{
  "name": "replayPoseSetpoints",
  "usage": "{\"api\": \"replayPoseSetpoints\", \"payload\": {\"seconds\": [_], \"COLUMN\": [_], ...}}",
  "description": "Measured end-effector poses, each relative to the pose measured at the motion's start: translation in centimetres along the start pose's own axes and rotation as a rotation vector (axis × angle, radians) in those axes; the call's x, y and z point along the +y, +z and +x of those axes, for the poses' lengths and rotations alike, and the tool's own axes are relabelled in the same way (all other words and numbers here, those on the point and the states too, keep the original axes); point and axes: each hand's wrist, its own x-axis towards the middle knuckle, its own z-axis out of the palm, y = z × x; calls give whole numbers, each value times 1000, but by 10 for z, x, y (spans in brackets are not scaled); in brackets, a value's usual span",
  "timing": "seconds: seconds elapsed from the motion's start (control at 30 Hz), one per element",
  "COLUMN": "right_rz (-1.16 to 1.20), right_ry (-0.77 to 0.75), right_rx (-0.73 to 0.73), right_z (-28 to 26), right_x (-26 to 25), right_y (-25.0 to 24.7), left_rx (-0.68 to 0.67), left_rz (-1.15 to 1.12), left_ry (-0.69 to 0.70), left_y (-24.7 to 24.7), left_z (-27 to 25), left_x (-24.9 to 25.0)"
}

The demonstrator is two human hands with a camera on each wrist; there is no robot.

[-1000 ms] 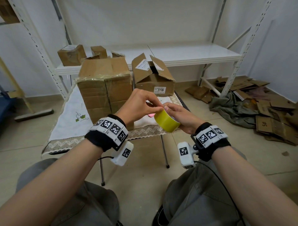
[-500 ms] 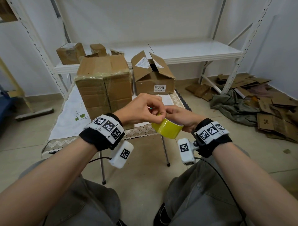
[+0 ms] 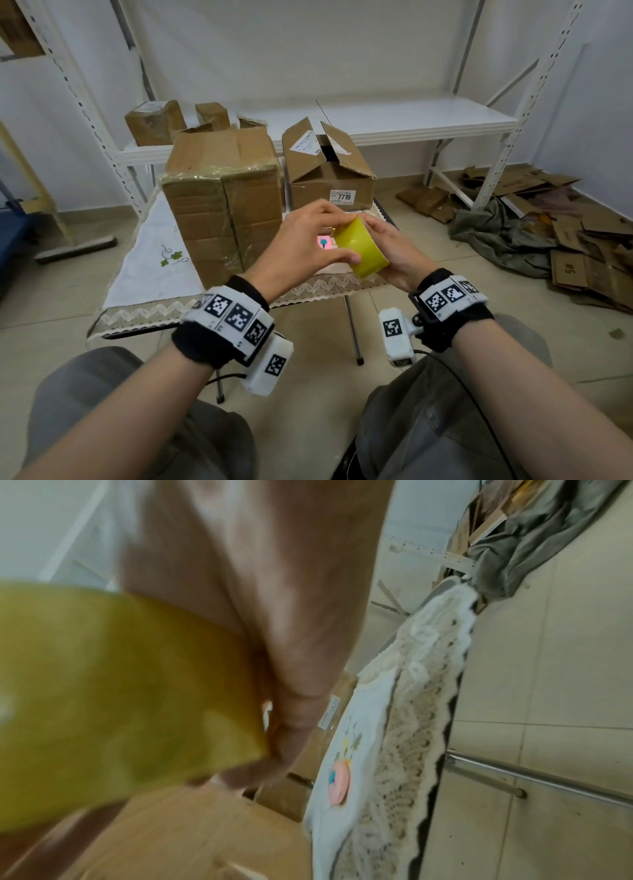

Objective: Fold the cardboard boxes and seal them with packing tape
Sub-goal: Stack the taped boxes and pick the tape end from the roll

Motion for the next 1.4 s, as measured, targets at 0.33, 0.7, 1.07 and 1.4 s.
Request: {"api": "replayPoseSetpoints", "payload": {"seconds": [0.33,0.7,1.07,1.4], "right_rz": [98,273,269,188], "right_ry": [-159,-186,-185,-194], "right_rx": [247,217,233,249], "right_z": [34,45,42,36], "right_x": [6,12,18,19], "right_y": [-2,-4,-13,-20], "left_rx": [343,303,193,168], "left_rz": [63,51,33,-46], "left_ry": [27,64,73,32], "left_y": [31,31,39,46], "left_z": [18,31,36,31], "left_x": [-18,-31,-30,-34]}}
